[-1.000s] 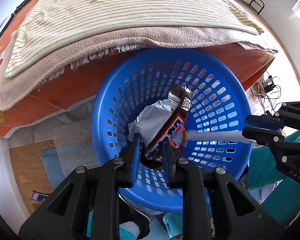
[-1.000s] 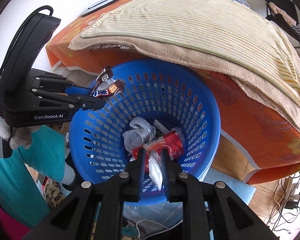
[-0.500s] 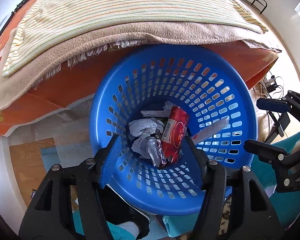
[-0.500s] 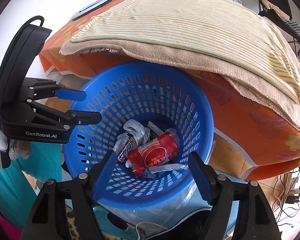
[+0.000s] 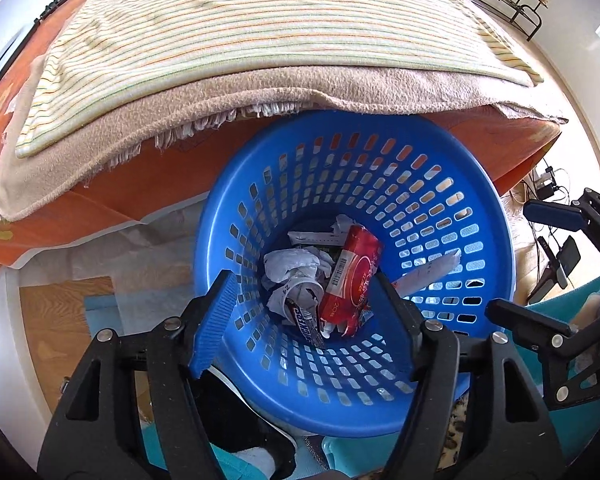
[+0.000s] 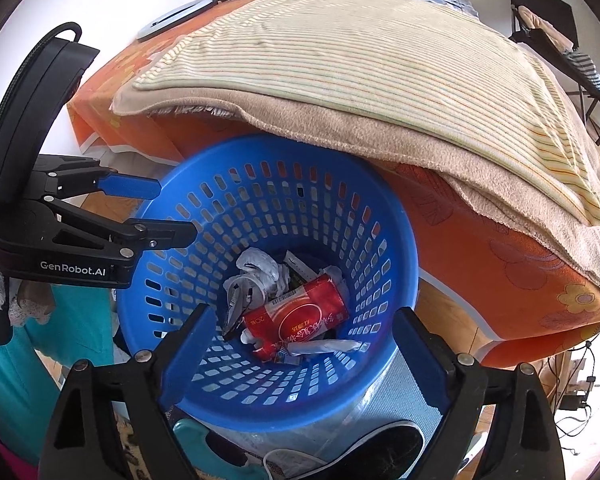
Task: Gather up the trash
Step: 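Withdraw both tools from the basket back over the bed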
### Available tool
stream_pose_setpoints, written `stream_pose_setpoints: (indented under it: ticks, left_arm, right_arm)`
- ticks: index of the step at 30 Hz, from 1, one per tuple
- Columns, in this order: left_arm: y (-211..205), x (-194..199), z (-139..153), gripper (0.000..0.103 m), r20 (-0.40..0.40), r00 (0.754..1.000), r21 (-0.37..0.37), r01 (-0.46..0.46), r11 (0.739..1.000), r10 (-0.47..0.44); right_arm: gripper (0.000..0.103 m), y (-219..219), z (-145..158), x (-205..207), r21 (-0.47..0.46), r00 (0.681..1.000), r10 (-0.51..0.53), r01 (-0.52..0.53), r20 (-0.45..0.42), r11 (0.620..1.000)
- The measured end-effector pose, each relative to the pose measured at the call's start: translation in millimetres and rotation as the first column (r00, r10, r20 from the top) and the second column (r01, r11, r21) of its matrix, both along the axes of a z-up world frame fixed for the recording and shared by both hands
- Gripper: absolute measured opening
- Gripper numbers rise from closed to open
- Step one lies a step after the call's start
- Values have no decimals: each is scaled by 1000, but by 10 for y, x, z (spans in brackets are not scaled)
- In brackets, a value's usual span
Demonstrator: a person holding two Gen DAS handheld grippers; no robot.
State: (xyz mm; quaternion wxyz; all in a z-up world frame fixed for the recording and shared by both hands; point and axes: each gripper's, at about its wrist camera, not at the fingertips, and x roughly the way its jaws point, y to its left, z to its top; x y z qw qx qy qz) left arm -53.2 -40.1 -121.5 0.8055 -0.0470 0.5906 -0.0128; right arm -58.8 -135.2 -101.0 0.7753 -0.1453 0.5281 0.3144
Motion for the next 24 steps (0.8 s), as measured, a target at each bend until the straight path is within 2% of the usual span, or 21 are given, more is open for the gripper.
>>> stream_pose_setpoints:
  ticks: [8, 16, 24]
  left_arm:
    - [34, 25, 94, 70, 27, 1000, 11, -12, 1000, 12]
    - [43, 51, 200, 71, 62, 998, 35, -8, 999, 5]
    - [134, 163, 451, 71, 110, 993, 32, -37, 999, 33]
  right_arm:
    - [92, 3, 51, 50, -37, 999, -35, 36, 35, 999]
    - [92, -29, 121, 140, -23, 997, -75, 75, 36, 997]
    - [92, -47, 284, 279, -1, 993, -95, 96, 65, 995]
